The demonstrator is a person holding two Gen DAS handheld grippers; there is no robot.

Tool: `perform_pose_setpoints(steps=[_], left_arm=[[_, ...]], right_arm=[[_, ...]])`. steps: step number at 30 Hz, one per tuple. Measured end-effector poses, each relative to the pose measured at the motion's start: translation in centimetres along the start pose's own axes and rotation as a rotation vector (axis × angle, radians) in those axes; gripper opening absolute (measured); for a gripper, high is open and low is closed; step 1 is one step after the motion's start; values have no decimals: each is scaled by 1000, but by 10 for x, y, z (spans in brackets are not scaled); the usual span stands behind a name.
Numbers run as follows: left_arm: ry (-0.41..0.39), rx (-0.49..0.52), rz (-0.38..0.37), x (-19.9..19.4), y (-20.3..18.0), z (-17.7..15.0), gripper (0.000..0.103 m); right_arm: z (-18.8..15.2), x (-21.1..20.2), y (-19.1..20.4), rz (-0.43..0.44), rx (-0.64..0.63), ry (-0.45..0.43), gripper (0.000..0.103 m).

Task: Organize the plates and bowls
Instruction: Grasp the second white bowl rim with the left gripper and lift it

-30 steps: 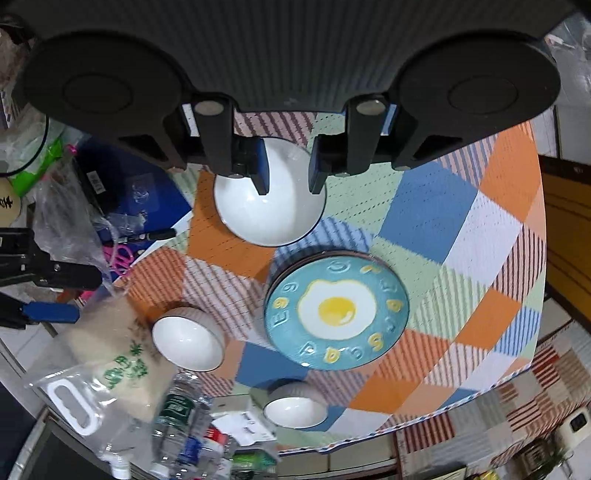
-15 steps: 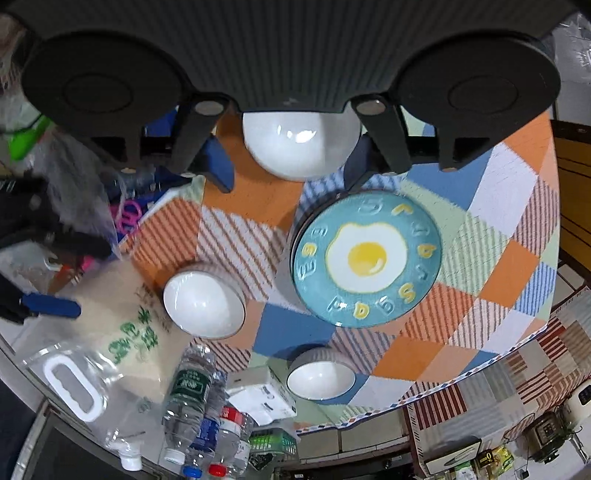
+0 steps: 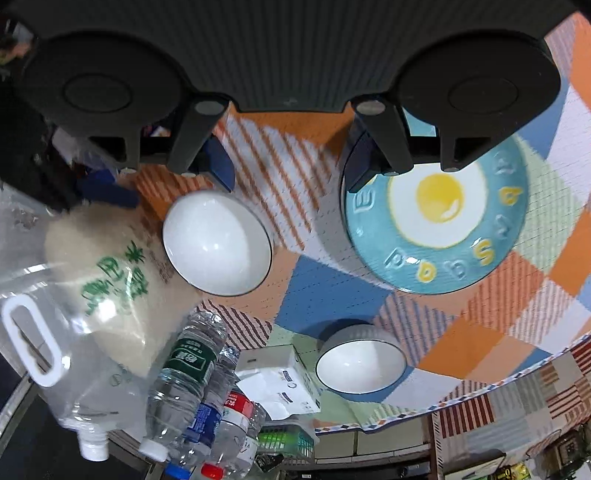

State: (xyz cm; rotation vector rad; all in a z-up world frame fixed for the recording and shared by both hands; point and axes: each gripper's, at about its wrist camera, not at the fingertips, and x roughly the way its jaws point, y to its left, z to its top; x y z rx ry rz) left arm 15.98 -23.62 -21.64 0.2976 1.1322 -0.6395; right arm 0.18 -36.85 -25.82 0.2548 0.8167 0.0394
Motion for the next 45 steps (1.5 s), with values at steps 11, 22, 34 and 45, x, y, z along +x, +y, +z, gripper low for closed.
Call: perform_pose_setpoints(steps=[11, 22, 34, 45], left_arm=[[35, -56, -50, 64, -3, 29, 52], [77, -128, -81, 100, -9, 33, 10], [207, -149, -79, 78, 0, 18, 9], [193, -144, -84, 17, 3, 7, 10]], right_arm=[[-11, 29, -53, -32, 603, -28, 65], [-23, 78, -60, -228, 708, 20, 16], [-16, 68, -55, -156, 674, 112, 16], [2, 31, -29, -106, 557, 131, 16]])
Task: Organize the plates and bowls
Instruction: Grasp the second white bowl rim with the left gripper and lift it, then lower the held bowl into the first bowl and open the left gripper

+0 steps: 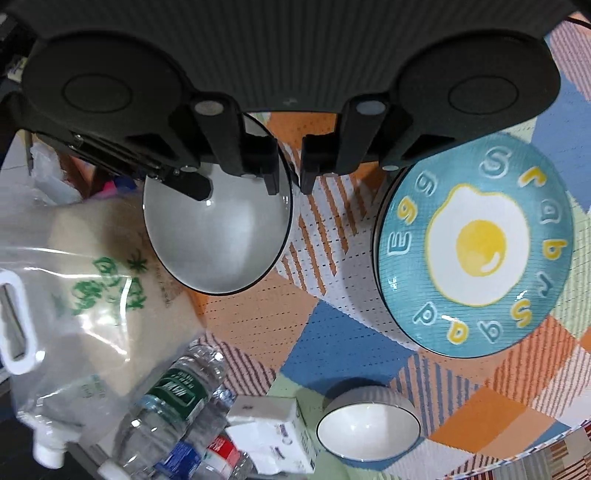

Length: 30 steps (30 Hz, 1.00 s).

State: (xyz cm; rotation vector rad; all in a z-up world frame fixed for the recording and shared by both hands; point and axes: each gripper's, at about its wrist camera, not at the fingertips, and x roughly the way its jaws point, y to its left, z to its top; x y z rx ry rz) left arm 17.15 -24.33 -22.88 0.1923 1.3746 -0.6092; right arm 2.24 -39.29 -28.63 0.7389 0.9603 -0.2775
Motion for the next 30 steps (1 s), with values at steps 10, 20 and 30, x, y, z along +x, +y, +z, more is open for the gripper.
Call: perform_pose_setpoints(steps=[10, 20, 30], left_arm=[[-67, -4, -10, -76, 10, -37, 11], [-125, -63, -68, -134, 43, -69, 11], [-57, -87, 13, -138, 72, -114, 11]], right_arm=[[-10, -55, 39, 87, -173, -25, 17], [-36, -92, 70, 192, -208, -108, 18], [-68, -87, 103, 236, -287, -14, 18]])
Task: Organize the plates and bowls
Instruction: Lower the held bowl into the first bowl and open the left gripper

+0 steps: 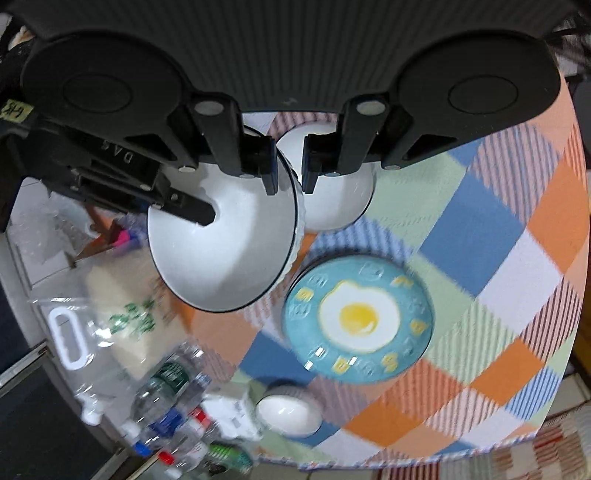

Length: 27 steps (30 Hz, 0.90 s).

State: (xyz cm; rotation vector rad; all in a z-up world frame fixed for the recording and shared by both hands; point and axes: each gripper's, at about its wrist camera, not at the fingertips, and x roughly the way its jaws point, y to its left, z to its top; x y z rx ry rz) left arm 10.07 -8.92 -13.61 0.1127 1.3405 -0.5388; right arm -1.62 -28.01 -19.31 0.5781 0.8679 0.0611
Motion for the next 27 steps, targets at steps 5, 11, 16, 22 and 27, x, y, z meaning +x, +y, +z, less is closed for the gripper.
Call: perform_pose_setpoints(steps=[5, 11, 16, 22, 27], left_arm=[[75, -60, -19, 20, 23, -8, 11], [128, -82, 12, 42, 33, -13, 11], [183, -111, 41, 62, 43, -19, 11], [226, -129, 52, 76, 48, -18, 11], [247, -137, 50, 83, 49, -19, 11]], right_arm=[[-16, 15, 10, 9, -35, -34, 17], [-26, 34, 11, 6, -46, -17, 17], [-39, 53, 8, -2, -57, 29, 17], [-49, 64, 9, -28, -90, 54, 17], [-51, 67, 10, -46, -120, 65, 17]])
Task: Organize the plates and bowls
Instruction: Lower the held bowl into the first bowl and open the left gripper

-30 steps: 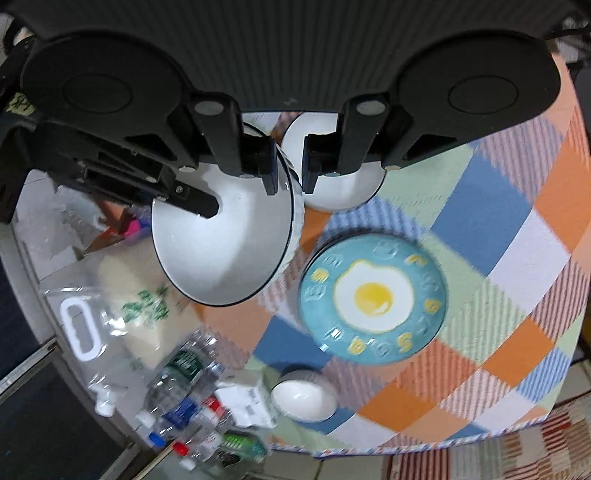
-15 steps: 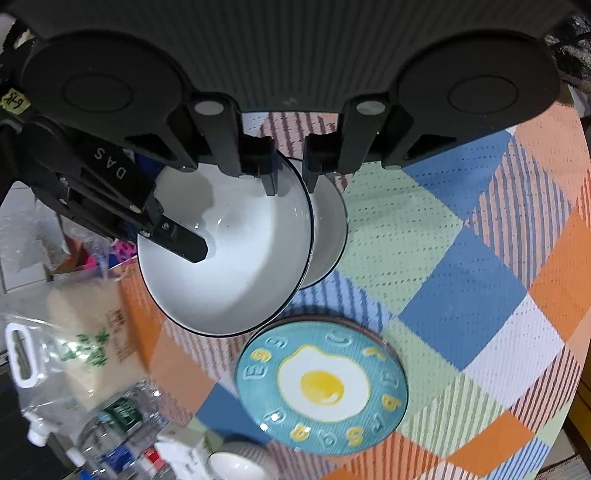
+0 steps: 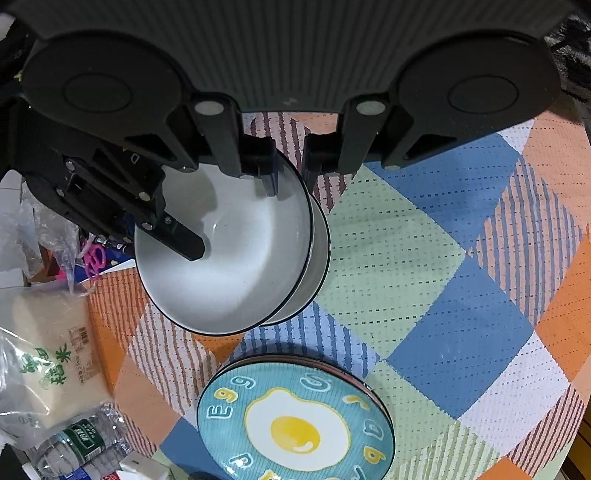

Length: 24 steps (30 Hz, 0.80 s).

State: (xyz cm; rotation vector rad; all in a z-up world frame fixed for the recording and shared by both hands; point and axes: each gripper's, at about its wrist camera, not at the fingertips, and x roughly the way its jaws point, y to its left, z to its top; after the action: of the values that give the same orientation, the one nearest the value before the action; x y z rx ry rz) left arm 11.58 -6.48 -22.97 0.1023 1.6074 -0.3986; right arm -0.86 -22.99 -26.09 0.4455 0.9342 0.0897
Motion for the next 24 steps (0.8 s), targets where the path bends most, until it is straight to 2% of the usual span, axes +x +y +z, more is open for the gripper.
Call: perform_pose_setpoints(steps=[8, 14, 20, 24], left_arm=[[17, -3, -12, 9, 2, -1, 11], [19, 22, 24, 13, 0, -3, 14], [15, 22, 18, 14, 4, 1, 14], [12, 22, 11, 14, 5, 2, 15]], right_arm=[[-2, 4, 8, -48, -93, 9, 18], [-1, 12, 13, -55, -126, 48, 18], [-1, 16, 21, -94, -182, 39, 19], [0, 16, 26, -96, -247, 54, 22]])
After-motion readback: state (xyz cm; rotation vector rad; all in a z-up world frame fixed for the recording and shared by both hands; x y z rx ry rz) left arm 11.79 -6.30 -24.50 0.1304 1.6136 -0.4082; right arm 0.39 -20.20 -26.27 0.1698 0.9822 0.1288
